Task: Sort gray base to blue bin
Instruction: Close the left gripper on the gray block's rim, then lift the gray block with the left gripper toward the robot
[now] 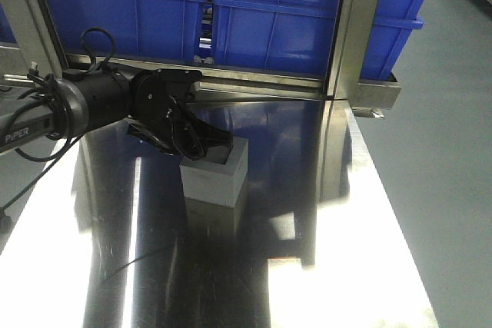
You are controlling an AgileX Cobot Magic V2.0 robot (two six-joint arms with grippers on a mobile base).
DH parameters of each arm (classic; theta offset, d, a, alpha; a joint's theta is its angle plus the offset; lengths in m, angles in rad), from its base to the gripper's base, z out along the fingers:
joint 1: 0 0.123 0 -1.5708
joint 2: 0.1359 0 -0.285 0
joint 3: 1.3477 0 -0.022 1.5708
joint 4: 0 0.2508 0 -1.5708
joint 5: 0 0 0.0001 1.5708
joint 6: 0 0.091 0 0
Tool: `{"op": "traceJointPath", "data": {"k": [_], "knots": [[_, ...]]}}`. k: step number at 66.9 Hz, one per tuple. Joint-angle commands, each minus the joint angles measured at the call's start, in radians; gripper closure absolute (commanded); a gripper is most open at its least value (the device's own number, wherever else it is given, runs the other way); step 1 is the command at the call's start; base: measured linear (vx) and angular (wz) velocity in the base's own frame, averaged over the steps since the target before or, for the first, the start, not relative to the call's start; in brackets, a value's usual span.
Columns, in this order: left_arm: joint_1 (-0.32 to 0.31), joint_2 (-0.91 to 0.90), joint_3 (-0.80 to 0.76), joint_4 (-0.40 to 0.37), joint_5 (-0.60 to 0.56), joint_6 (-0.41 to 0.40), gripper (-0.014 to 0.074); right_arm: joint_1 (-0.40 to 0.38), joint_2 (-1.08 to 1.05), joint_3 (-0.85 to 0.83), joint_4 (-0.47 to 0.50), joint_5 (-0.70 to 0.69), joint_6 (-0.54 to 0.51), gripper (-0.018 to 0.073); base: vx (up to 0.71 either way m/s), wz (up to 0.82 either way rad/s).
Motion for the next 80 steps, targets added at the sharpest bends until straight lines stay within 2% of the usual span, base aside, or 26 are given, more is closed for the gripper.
{"op": "traceJointPath", "data": {"k": [1,13,25,32,59,68,80], "knots": [[-0.002,-0.079,-0.014,0.017,-0.029,0.000,0.0603,0.001,0.018,0.002,-0.004,-0.072,-0.012,0.0564,0.00,0.00],[-0.003,-0.171,-0.014,0.017,-0.131,-0.002,0.0601,0.001,0.018,0.002,-0.004,-0.072,-0.012,0.0564,0.00,0.00],[-0.004,-0.266,-0.012,0.022,-0.184,0.000,0.0596,0.001,0.018,0.002,-0.004,-0.072,-0.012,0.0564,0.00,0.00],[-0.005,-0.344,0.029,0.021,-0.250,0.000,0.0596,0.001,0.018,0.002,-0.004,-0.072,-0.012,0.0564,0.00,0.00],[-0.006,-0.765,0.479,0.021,-0.578,0.000,0.0594,0.001,0.018,0.002,-0.004,-0.072,-0.012,0.0564,0.00,0.00],[-0.006,-0.900,0.609,0.021,-0.622,0.000,0.0594,0.001,0.018,0.002,-0.004,-0.072,-0.012,0.0564,0.00,0.00],[-0.006,-1.090,0.752,0.021,-0.626,0.000,0.0594,0.001,0.018,0.002,-0.004,-0.072,-0.012,0.0564,0.00,0.00]]}}
